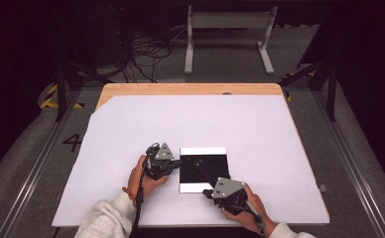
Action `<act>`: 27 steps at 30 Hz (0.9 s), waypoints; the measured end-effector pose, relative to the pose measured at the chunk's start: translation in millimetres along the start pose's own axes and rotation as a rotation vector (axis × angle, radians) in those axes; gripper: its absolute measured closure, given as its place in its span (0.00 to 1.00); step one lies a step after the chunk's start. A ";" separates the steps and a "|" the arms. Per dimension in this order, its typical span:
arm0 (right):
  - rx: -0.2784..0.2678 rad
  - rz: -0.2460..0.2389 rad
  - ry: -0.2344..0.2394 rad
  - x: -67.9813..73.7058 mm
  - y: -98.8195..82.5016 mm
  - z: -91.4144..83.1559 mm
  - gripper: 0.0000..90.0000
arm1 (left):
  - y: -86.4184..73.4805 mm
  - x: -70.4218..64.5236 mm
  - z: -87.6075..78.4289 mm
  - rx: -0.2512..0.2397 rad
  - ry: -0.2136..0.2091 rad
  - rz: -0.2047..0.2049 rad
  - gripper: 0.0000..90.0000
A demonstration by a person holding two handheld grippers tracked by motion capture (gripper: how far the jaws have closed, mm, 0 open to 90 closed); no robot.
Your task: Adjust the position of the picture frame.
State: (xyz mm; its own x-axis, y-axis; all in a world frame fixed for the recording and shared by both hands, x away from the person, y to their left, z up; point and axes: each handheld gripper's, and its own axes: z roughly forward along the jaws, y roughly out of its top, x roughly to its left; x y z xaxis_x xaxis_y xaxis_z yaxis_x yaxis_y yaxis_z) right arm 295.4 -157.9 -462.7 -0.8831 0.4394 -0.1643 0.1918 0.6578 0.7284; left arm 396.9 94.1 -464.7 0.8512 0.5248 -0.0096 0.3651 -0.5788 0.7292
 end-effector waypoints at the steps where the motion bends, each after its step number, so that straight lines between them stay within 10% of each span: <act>1: -0.001 0.011 -0.004 -1.7 0.7 1.2 1.00 | 0.9 0.8 1.0 0.000 0.003 -0.003 1.00; 13: -0.012 0.044 0.001 -6.6 1.3 1.8 1.00 | 4.6 0.7 -4.0 -0.018 0.028 0.022 0.97; 27: -0.071 0.081 0.013 -27.2 -8.3 -40.4 1.00 | -12.3 -17.5 -43.5 -0.087 0.004 0.101 0.85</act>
State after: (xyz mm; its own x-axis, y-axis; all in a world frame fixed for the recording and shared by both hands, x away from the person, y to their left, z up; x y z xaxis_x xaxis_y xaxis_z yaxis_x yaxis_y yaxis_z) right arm 300.5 -200.1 -437.5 -0.8716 0.4810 -0.0940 0.2325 0.5747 0.7846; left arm 361.1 119.2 -443.8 0.8804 0.4692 0.0690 0.2438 -0.5726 0.7827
